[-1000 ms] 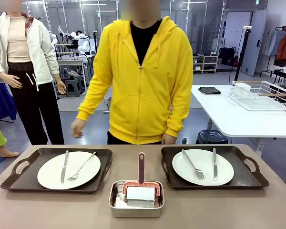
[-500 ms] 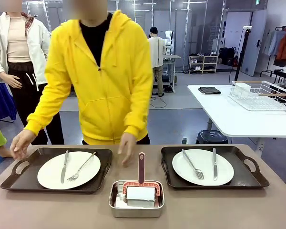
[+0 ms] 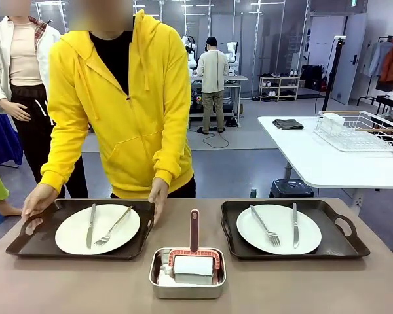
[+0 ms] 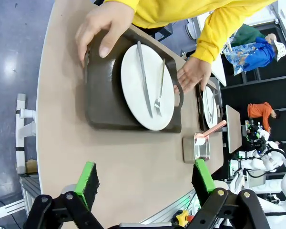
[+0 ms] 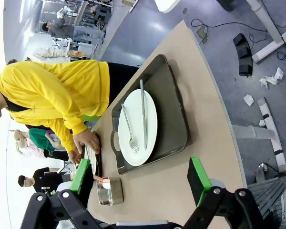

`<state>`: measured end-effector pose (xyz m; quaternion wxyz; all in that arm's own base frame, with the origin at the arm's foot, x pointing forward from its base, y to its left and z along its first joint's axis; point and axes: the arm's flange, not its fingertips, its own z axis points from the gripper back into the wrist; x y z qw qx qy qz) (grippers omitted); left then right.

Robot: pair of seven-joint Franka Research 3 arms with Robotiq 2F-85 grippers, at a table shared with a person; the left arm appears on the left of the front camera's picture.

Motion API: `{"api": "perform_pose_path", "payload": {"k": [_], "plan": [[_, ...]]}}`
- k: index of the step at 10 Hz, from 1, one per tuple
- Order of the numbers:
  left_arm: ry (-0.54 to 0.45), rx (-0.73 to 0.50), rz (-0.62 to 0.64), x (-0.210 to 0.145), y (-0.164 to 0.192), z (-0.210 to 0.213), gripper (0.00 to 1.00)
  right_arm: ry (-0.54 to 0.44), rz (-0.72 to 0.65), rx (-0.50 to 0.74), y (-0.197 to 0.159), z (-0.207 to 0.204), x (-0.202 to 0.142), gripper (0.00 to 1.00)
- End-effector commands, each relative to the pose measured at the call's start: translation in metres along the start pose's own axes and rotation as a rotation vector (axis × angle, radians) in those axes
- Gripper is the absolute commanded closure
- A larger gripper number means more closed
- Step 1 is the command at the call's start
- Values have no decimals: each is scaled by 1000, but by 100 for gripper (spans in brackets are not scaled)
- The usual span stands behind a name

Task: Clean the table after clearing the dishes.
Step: When the left (or right) Handle tray is removed, use the left hand (or right hand) to clean the left (or right) side of the table with the Lint Roller.

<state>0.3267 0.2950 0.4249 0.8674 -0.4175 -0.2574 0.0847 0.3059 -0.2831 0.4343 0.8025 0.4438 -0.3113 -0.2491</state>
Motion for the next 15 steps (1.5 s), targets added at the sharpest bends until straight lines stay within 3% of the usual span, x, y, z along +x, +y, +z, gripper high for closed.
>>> {"api": "perform_pose_path", "payload": {"k": [1,5,6,7,9,12,14,15], "plan": [[0,-14,-13,-3,1,3,0,3,1,5,0,1,-1,0],[0,0,0,0,0,0,0,3,1,5,0,1,-1,0],[17,94,-352,35,-86,9,0,3,1,5,0,1,-1,0],[17,94,-352,35,-86,9,0,3,1,5,0,1,-1,0],[93,229,-627,68,-180,-18,0,3,1,5,0,1,-1,0],[291,249,-1037,75,-315,-110,0,3,1,5,0,1,-1,0],[438,281,-1267,61,-387,-182,0,3,1,5,0,1,-1,0],[499,227,-1420,44,-420,-225,0,3,1,5,0,1,-1,0]]}}
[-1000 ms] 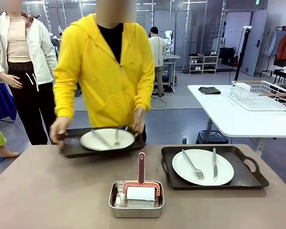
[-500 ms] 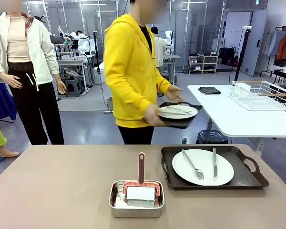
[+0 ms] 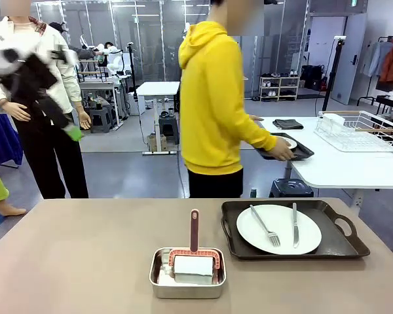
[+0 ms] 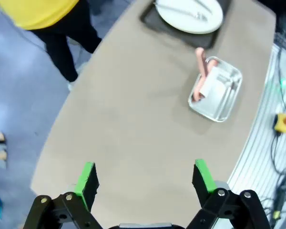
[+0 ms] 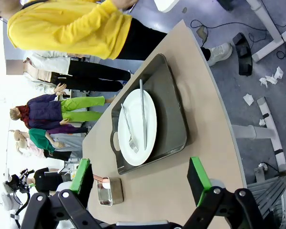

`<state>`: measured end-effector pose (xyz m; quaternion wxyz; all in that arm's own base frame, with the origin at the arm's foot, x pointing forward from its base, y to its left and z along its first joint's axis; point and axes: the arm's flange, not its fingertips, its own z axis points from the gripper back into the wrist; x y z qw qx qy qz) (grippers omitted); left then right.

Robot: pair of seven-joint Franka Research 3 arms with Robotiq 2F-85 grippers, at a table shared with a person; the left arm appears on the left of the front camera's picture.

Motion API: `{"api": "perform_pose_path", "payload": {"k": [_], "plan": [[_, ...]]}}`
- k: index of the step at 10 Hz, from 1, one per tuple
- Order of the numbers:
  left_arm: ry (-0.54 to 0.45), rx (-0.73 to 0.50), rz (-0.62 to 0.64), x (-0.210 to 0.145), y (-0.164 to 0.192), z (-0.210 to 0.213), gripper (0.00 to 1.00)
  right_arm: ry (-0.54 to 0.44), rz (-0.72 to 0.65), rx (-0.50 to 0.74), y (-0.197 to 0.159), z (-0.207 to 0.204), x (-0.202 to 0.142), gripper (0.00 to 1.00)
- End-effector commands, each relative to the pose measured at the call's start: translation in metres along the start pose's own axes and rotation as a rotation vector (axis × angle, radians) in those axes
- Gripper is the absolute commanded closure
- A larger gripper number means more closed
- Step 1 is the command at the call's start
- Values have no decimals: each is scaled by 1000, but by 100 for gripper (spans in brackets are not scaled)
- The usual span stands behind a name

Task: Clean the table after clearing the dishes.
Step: When the left (or right) Handle tray is removed, use the left hand (or right hand) to clean the left (or right) side of the table with the Lint Roller.

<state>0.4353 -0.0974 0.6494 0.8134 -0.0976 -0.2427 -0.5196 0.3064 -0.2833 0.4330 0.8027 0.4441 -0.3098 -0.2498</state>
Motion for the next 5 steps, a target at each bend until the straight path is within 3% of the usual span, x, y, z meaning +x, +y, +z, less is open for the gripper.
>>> {"api": "perform_pose_path", "payload": {"k": [1,3,5], "plan": [[74,6,-233,51,-12,-38,0,1,3,6,1,1,-1,0],[209,-58,-463,103,-56,-97,0,1,3,6,1,1,-1,0],[291,-130,-600,144,-89,-153,0,1,3,6,1,1,-1,0]]}}
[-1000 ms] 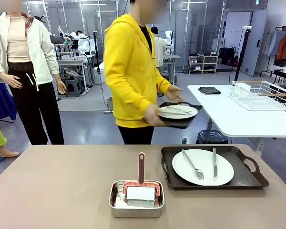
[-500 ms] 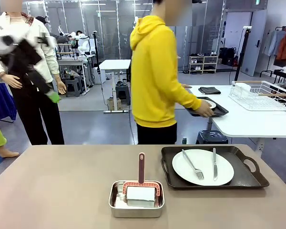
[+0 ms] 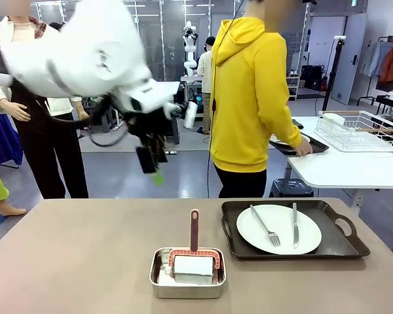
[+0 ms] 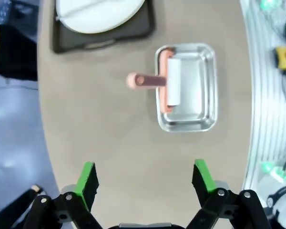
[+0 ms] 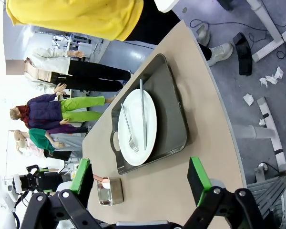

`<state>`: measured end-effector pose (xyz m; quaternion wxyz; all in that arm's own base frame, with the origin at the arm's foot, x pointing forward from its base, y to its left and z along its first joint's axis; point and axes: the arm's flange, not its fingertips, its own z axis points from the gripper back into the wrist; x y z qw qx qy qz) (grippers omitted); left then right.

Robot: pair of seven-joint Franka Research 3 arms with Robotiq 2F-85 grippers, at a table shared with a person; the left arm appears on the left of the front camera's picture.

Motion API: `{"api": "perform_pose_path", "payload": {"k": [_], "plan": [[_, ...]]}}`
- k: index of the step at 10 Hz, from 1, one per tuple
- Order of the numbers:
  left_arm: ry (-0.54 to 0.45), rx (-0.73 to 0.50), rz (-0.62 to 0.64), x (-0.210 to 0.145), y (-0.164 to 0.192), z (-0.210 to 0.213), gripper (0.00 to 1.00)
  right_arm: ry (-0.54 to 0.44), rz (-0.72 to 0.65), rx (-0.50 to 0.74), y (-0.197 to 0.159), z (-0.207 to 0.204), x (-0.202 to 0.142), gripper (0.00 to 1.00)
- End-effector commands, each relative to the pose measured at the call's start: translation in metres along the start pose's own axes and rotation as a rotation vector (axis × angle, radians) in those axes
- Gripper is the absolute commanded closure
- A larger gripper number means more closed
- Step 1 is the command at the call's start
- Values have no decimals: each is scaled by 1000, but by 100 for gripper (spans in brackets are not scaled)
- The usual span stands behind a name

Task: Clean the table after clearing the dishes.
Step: When the left (or right) Handle tray is removed, use the left hand (or right hand) to clean the left (or right) side of the table with the Lint Roller.

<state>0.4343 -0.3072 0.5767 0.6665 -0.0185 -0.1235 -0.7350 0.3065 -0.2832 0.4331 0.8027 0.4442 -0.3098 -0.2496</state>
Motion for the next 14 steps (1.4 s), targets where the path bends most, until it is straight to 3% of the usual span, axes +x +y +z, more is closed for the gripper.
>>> {"api": "perform_pose_path", "payload": {"k": [1,2,3,7,8,10,14], "plan": [[84,-10,-106,23,23,-20,0,0,3,6,1,1,-1,0],[77,-41,-99,34,26,-29,0,0,3,6,1,1,-1,0],[38,-18,-62,21,3,-22,0,0,3,6,1,1,-1,0],[38,-18,-62,21,3,-22,0,0,3,6,1,1,-1,0],[46,-8,-76,28,13,-22,0,0,3,6,1,1,-1,0],[-20,-53,17,45,32,-40,0,0,3,6,1,1,-1,0],[100,-197,52,61,57,-83,0,0,3,6,1,1,-1,0]]}}
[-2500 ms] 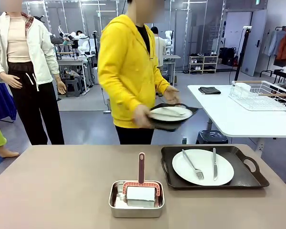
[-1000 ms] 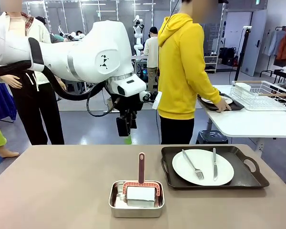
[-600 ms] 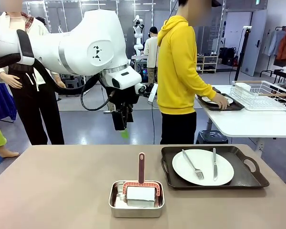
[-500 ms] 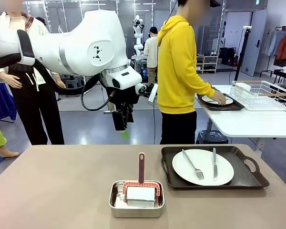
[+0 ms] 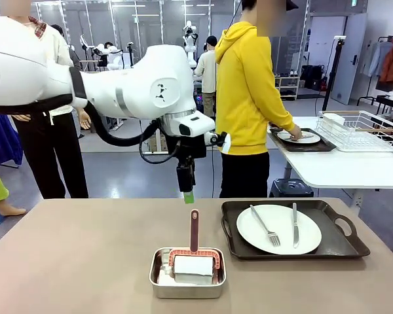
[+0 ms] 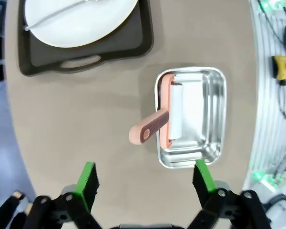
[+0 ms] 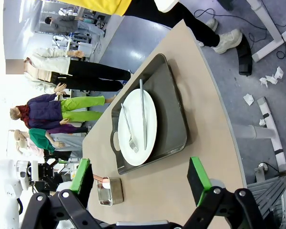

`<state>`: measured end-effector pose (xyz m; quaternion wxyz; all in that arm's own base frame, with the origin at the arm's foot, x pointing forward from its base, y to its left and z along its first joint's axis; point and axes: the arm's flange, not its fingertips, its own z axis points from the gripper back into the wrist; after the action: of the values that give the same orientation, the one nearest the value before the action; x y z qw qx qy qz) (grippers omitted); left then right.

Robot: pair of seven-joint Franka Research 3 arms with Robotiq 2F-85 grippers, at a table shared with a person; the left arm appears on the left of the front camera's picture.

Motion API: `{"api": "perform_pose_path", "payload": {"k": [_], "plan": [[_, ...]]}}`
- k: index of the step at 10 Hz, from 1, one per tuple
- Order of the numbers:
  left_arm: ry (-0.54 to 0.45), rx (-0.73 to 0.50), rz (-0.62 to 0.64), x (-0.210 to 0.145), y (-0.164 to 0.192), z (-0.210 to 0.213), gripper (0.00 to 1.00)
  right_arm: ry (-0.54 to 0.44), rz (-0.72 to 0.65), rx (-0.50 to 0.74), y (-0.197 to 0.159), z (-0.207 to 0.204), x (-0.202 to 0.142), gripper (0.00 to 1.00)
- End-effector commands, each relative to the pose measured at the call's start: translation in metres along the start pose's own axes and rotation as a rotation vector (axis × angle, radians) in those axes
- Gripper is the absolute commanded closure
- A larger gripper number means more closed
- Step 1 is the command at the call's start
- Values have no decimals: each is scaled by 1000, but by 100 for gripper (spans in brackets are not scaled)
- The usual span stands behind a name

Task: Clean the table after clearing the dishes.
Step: When the left (or right) Handle tray is removed, use the left hand (or right hand) to clean the left (or right) side of the table with the Lint Roller.

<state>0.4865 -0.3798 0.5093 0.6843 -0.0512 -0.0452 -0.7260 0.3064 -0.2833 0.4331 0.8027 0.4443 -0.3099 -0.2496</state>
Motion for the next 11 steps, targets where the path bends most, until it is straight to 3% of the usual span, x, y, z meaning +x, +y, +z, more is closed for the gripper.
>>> {"api": "perform_pose_path", "payload": {"k": [1,4,11], "plan": [[35,-69,2,13,16,-5,0,1,3,5,1,1,-1,0],[88,-105,-66,30,26,-35,0,1,3,5,1,1,-1,0],[141,-232,-14,24,30,-96,0,1,3,5,1,1,-1,0]]}}
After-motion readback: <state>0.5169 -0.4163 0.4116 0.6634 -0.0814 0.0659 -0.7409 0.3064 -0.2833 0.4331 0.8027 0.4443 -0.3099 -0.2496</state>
